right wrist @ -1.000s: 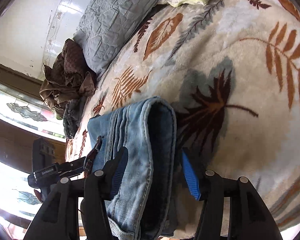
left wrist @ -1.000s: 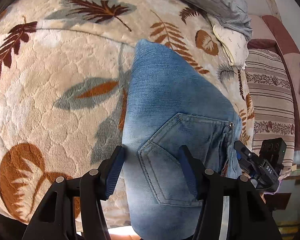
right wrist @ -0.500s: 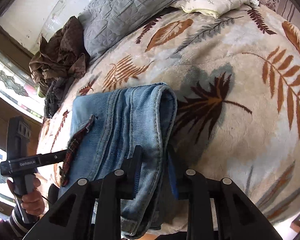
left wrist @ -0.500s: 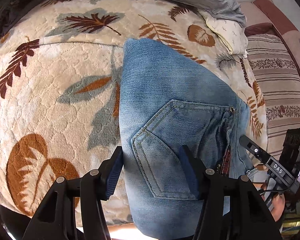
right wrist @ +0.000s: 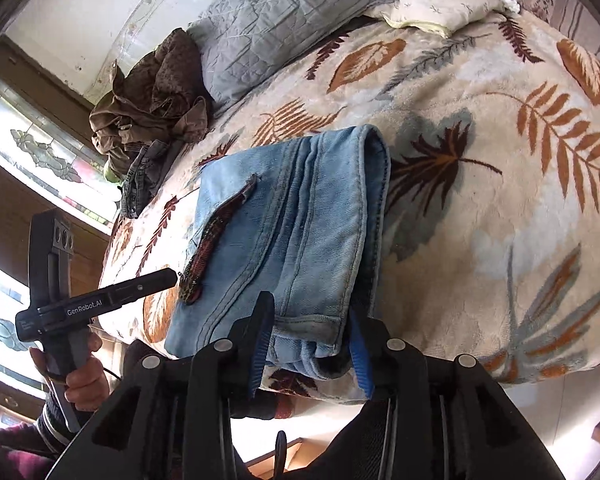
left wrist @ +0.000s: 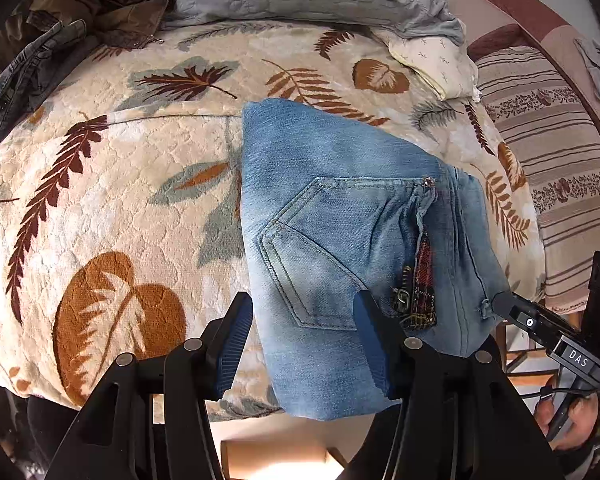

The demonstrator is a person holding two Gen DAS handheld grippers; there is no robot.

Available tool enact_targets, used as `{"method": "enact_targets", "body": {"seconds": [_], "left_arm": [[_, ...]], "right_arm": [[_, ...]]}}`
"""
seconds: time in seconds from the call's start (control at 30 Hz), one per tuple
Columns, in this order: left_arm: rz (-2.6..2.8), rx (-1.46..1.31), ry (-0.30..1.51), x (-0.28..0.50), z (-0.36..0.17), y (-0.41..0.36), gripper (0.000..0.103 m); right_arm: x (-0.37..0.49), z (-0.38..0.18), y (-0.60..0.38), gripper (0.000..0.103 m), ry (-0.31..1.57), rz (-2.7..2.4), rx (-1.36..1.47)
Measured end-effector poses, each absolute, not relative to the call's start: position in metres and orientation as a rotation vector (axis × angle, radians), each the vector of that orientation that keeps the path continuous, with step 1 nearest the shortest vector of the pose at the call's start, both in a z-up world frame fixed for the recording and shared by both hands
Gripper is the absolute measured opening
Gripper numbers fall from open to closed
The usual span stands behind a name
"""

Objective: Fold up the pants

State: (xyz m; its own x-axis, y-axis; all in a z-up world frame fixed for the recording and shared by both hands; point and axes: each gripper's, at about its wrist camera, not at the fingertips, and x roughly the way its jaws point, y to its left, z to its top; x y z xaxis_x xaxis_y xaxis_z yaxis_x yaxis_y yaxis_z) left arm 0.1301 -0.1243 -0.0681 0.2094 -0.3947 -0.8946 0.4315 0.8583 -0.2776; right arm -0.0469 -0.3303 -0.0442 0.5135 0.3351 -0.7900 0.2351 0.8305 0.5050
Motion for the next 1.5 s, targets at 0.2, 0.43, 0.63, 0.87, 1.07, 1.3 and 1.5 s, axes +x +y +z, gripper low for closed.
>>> {"method": "enact_targets", "body": {"seconds": [0.2,0.43,0.63,0.87,1.07,1.3,1.5], "left_arm": [[-0.658,0.083,1.330,0.112,-0.098,-0.129,0.055],[-0.715,-0.034,1.345,0.131,-0.085,-0.099,0.050],[-0.613,-0.128,1.331,0.197,-0.072,-0.102,0.052],[-0.459,0.091,1.239,0.221,-0.082,-0.156,0.051],[-0.460,0.102,1.235,0.219,-0.087,-0.169,0.051],[-0.469,0.124,1.206,0.217,-0.089,-0.170,0.054],[-0.467,0.124,1.211,0.219,-0.091,-0.171,0.053]], "right_arm": [[-0.055,-0.048,-0.299,0.033,1.095,0.008,0.291],[-0.066,-0.057,-0.338,0.042,1.065,0.011,0.540],[-0.038,-0.043,-0.391,0.046,0.915,-0.052,0.757],[0.036,-0.071,-0.386,0.046,0.949,-0.042,0.806],[0.051,-0.078,-0.378,0.016,0.984,-0.013,0.763],[0.051,-0.066,-0.383,0.012,0.936,-0.019,0.735],[0.055,-0.096,-0.384,0.018,1.011,-0.049,0.753]]}}
